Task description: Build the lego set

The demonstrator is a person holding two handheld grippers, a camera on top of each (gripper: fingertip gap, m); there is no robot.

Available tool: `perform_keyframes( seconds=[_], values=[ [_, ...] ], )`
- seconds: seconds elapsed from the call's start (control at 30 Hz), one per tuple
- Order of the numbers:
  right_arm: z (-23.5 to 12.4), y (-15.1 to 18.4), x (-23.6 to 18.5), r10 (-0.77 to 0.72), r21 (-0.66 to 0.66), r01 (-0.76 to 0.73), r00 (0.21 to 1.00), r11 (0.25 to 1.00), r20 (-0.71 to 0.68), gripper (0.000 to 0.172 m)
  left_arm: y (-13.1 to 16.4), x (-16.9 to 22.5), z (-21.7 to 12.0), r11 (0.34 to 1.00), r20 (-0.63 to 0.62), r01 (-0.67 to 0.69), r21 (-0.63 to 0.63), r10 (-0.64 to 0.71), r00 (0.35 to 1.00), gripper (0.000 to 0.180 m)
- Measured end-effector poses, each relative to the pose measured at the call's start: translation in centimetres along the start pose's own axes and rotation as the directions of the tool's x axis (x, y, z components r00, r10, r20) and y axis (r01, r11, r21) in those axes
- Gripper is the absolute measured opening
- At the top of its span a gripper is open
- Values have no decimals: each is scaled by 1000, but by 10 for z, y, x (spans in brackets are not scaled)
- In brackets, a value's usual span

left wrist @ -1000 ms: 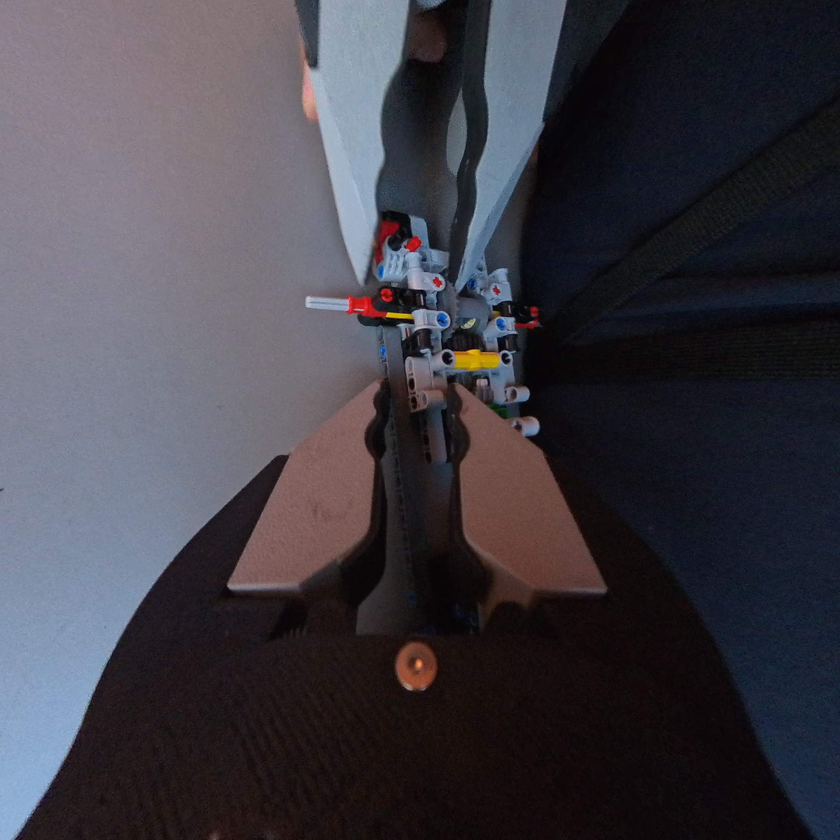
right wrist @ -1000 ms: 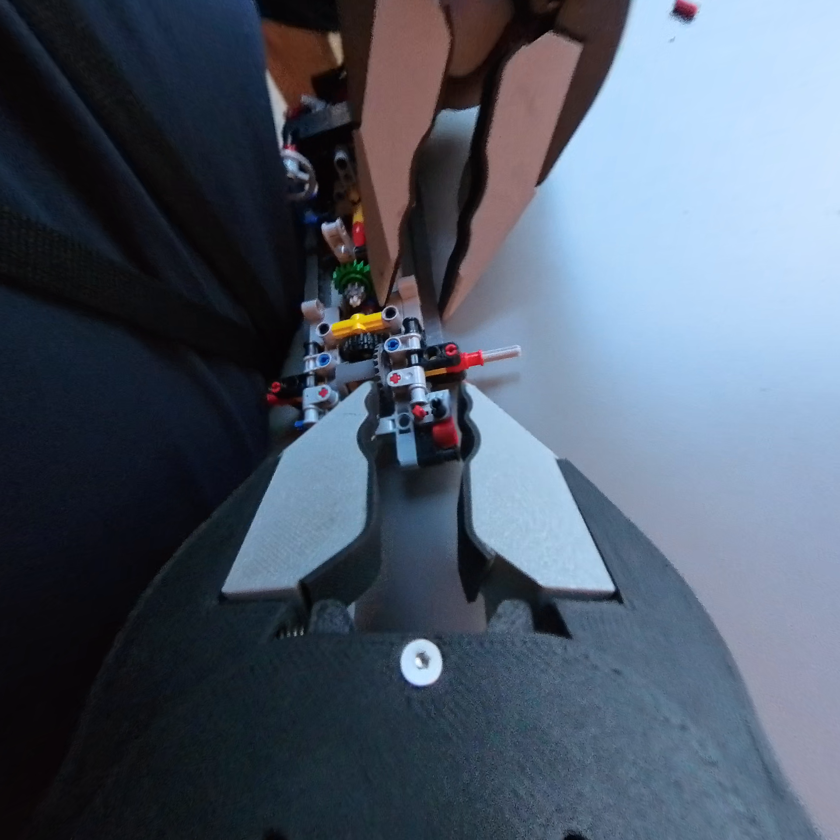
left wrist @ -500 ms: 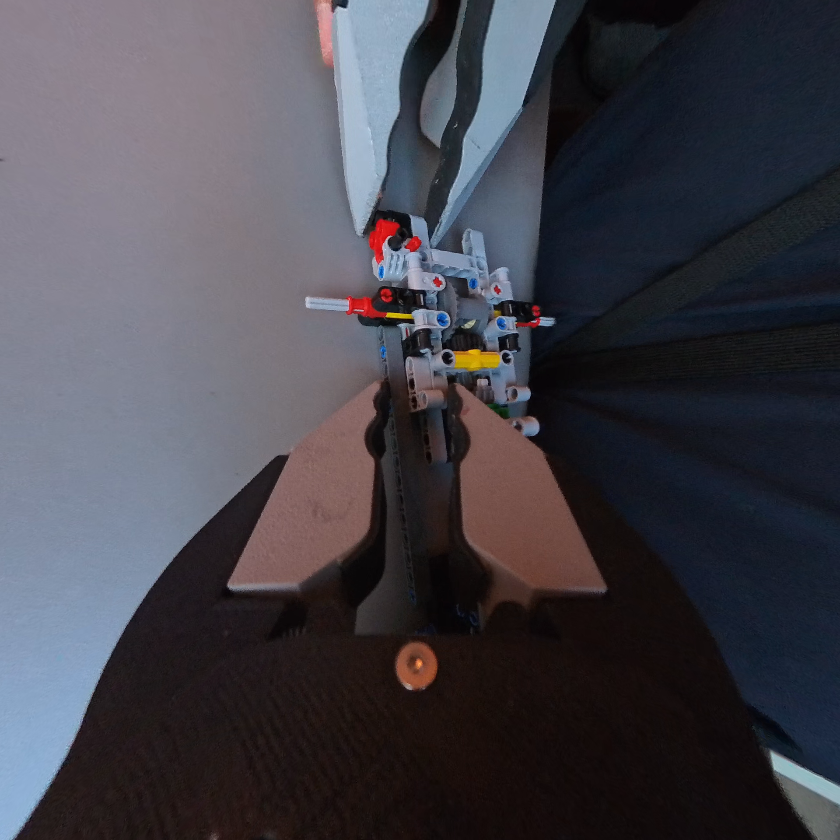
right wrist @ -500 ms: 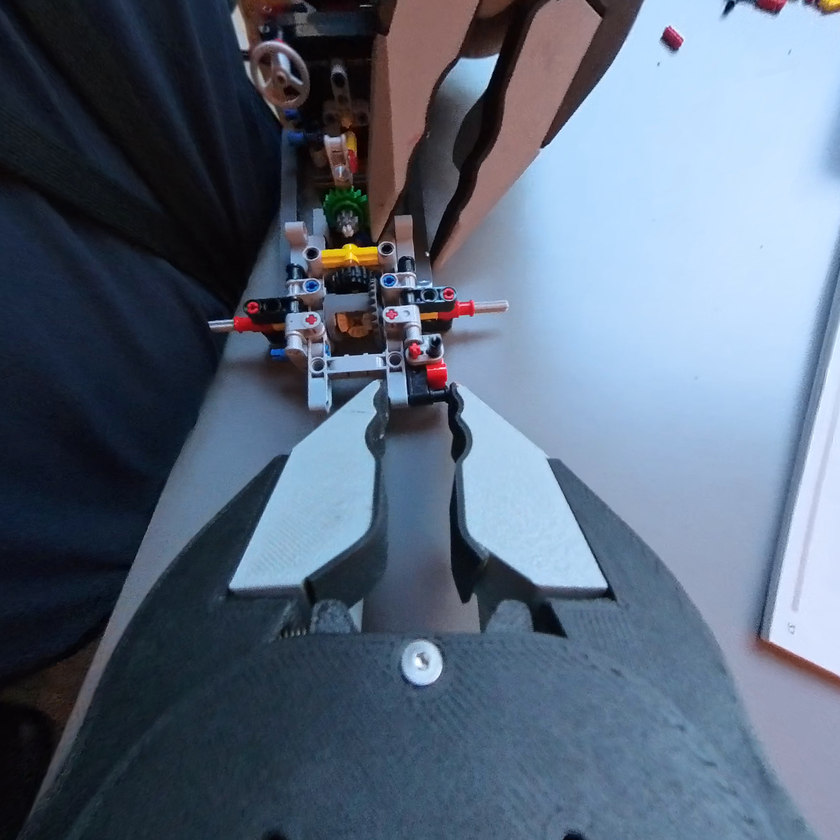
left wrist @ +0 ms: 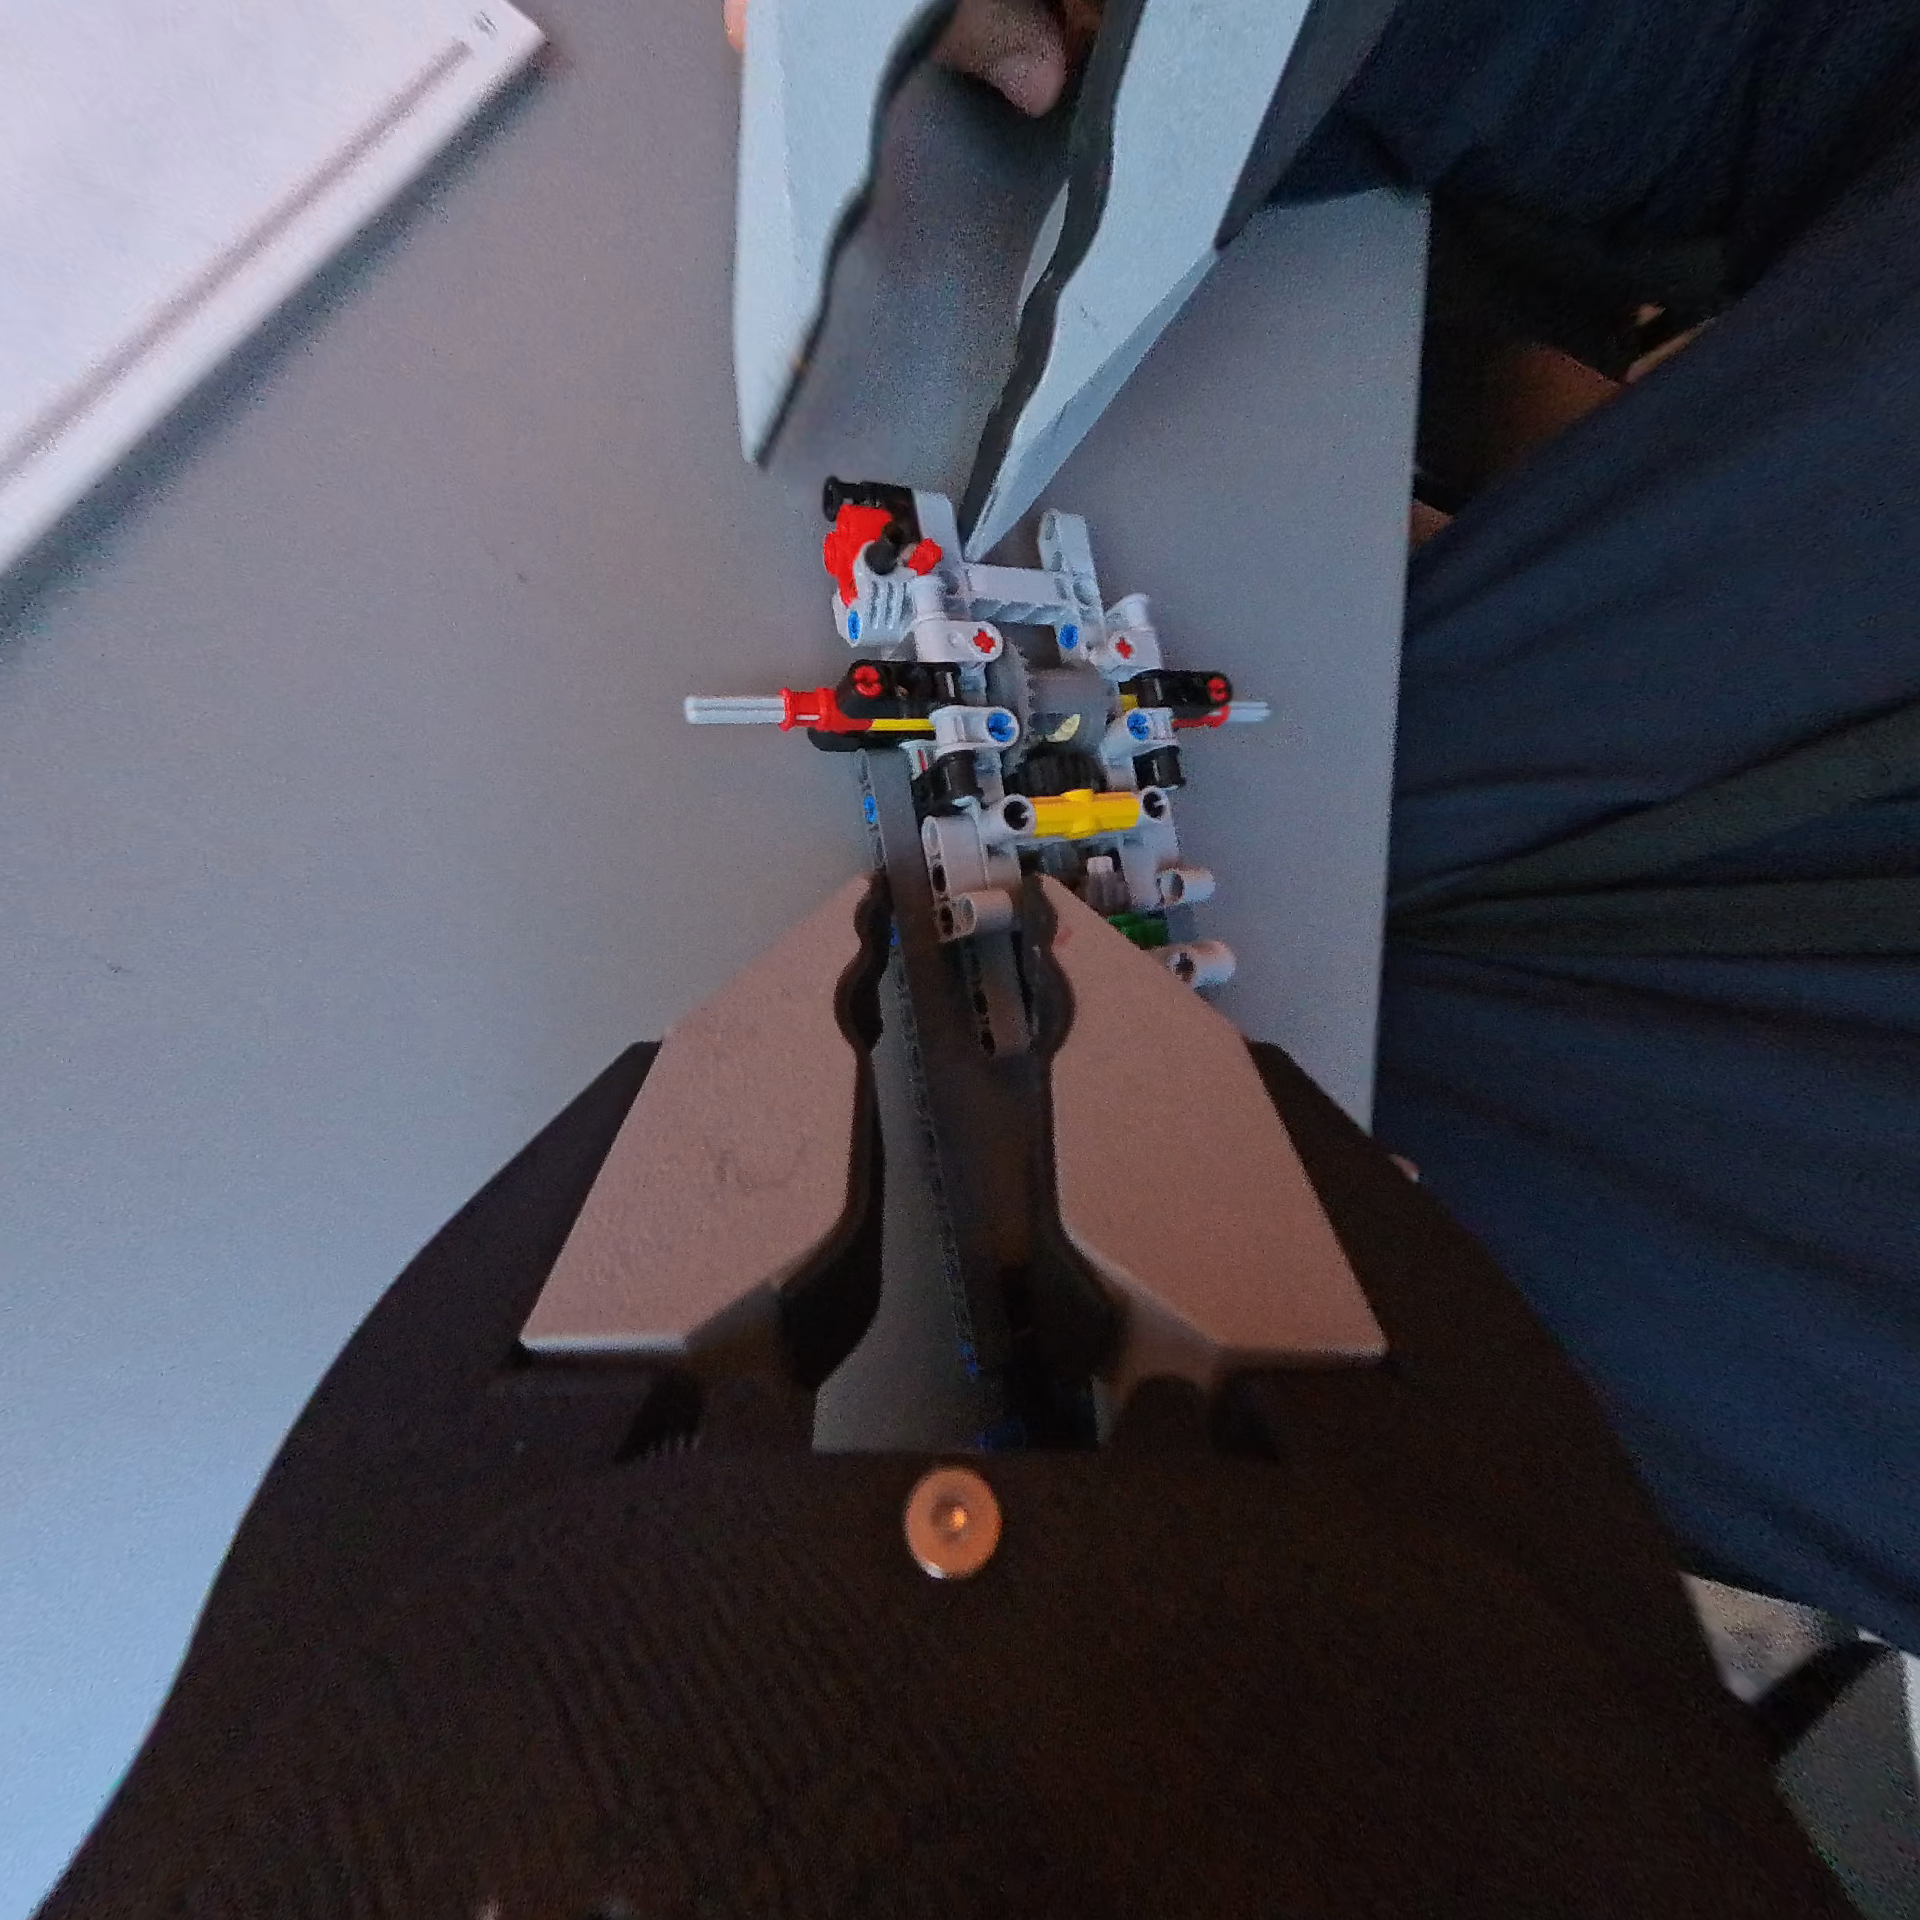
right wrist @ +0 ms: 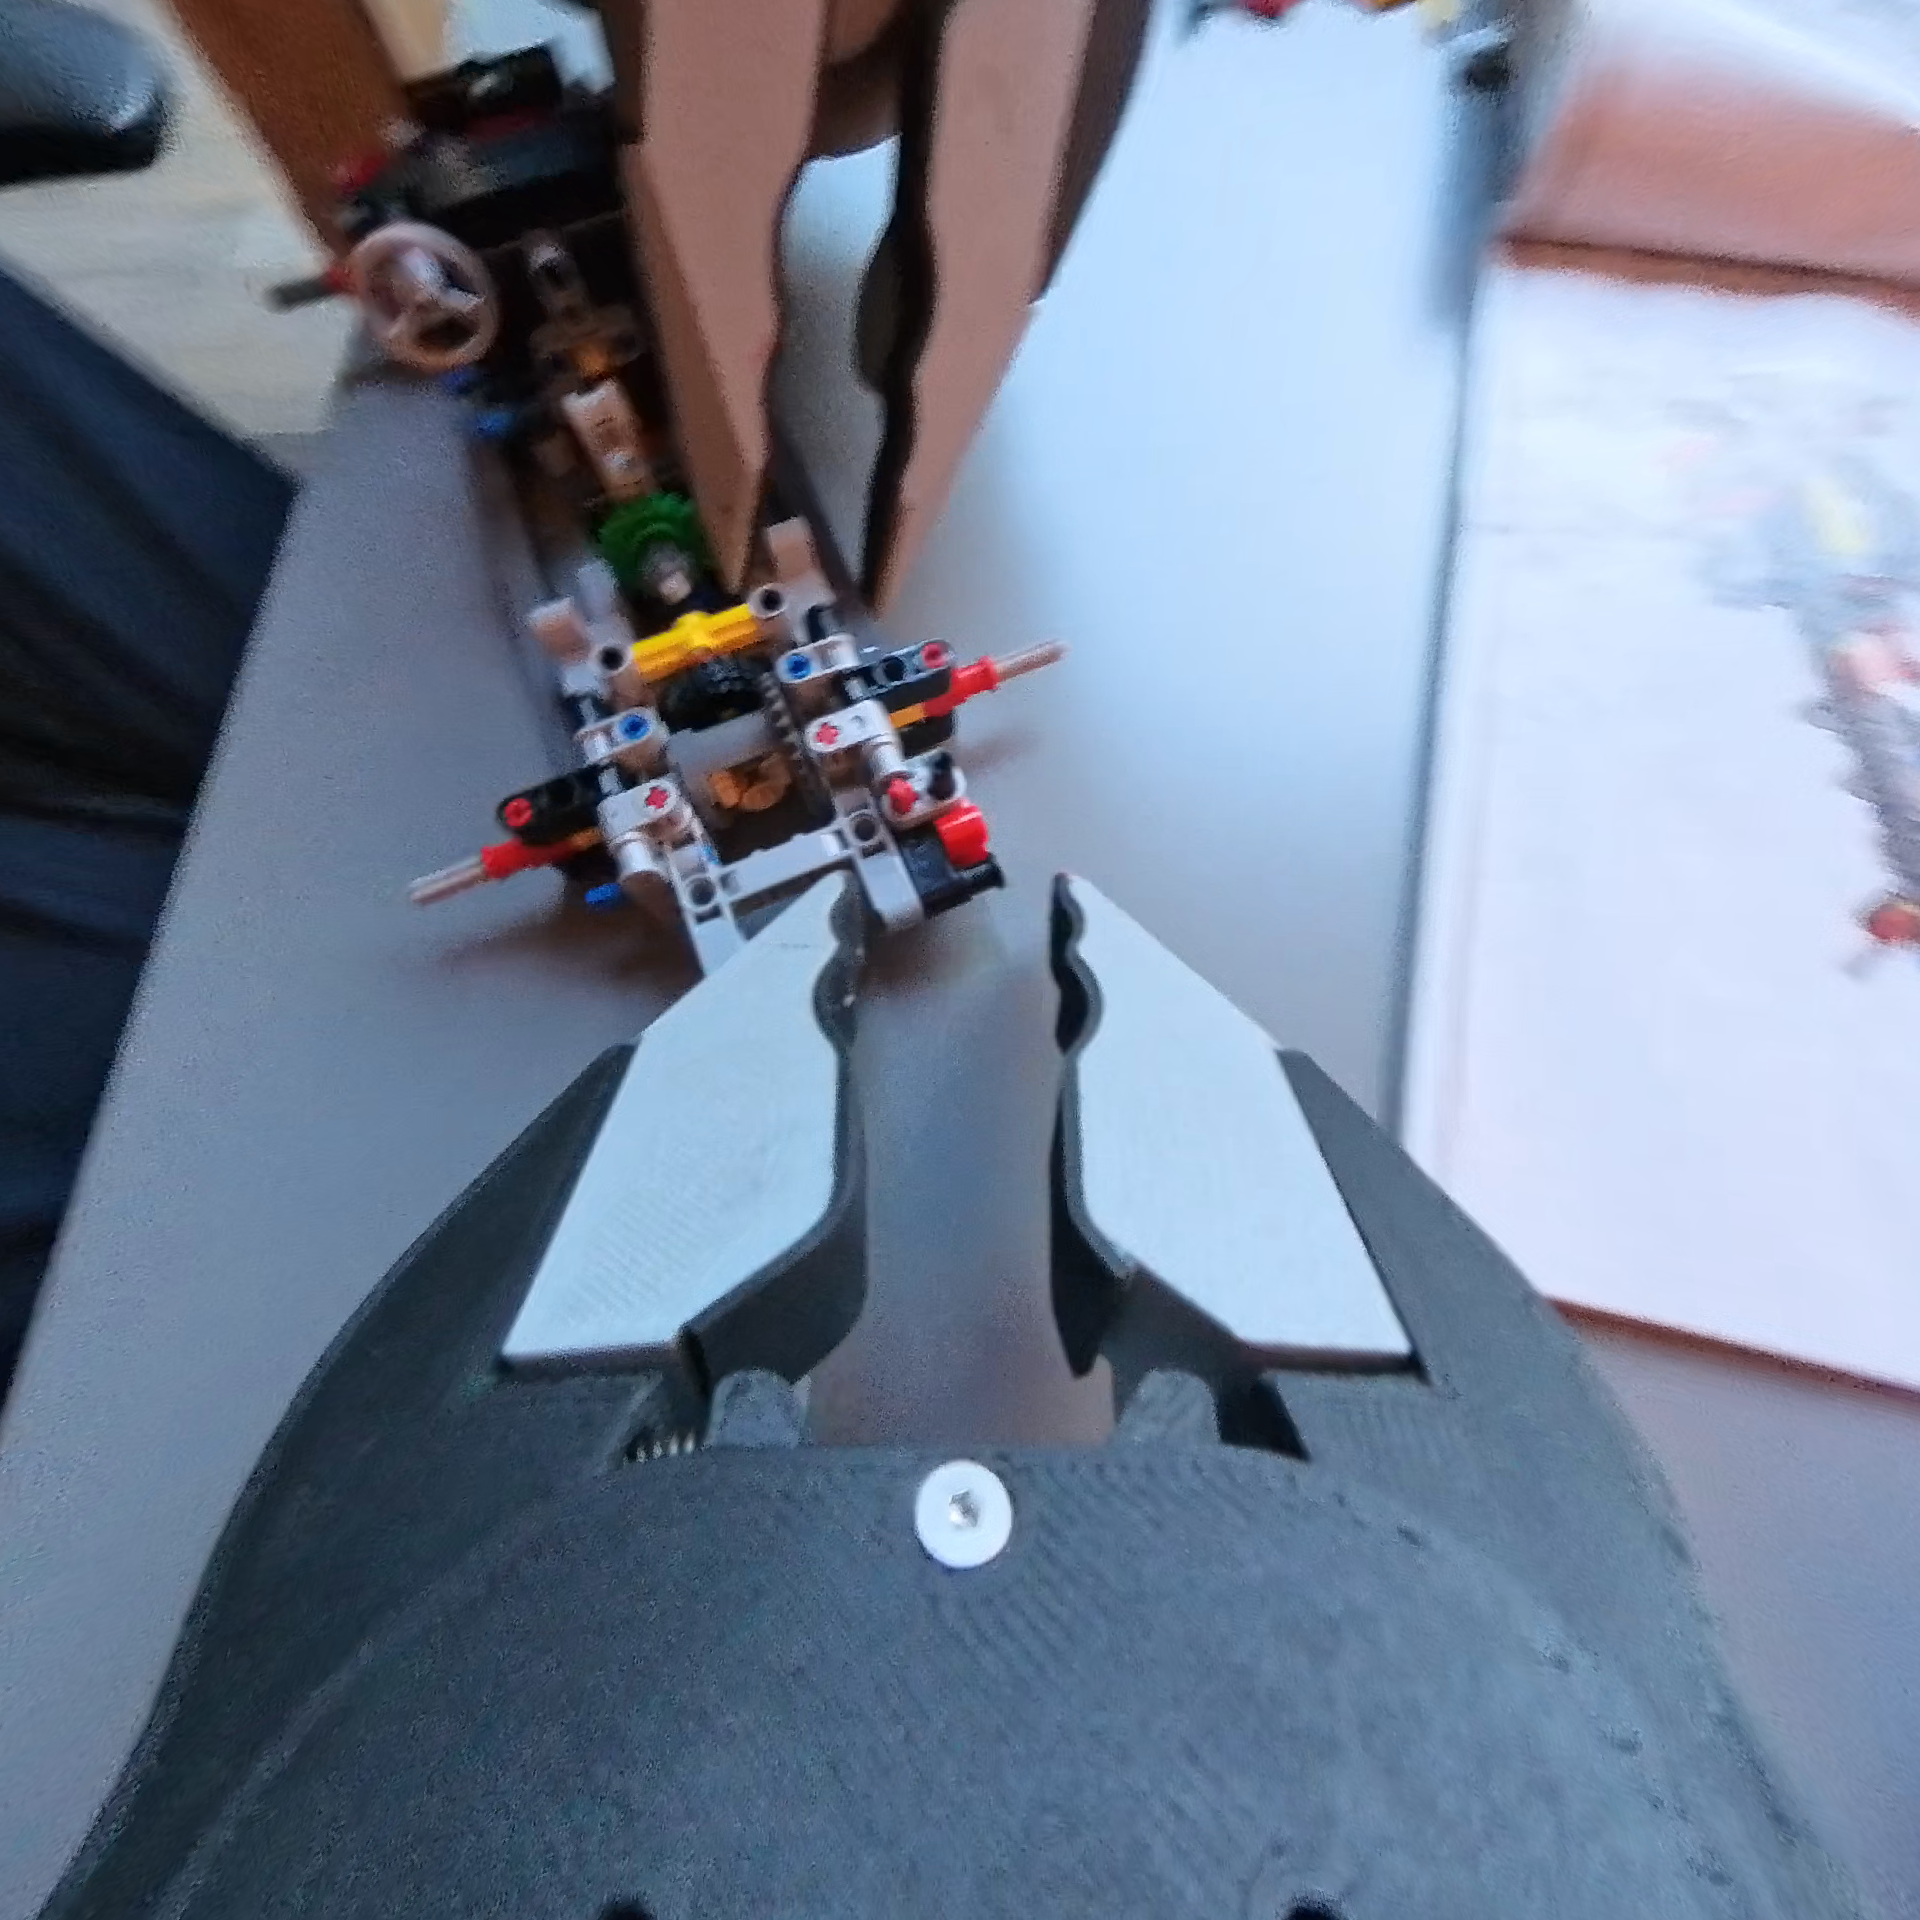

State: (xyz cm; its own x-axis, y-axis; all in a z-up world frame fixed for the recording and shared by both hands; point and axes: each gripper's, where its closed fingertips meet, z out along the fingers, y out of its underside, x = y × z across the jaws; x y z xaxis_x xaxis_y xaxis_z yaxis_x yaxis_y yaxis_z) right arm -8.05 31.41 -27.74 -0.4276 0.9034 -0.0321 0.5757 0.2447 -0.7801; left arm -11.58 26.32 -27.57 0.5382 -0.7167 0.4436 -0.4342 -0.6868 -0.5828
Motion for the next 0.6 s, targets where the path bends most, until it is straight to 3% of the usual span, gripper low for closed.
perform_keyframes(
  seconds=[0.27, 0.37, 0.6],
  values=[
    [-51, -7, 46, 172, 254, -118, 964, 960, -203, 25, -36, -42, 4, 999, 23, -32, 32, 31, 999, 23],
    [-61, -1, 58, 206, 267, -137, 946, 954, -252, 23, -43, -46, 6, 999, 7, -47, 28, 47, 999, 23],
    [-57, 5, 62, 248, 246, -193, 944, 950, -219, 18, -45, -47, 7, 996, -10, -80, 43, 81, 997, 23]
  ],
)
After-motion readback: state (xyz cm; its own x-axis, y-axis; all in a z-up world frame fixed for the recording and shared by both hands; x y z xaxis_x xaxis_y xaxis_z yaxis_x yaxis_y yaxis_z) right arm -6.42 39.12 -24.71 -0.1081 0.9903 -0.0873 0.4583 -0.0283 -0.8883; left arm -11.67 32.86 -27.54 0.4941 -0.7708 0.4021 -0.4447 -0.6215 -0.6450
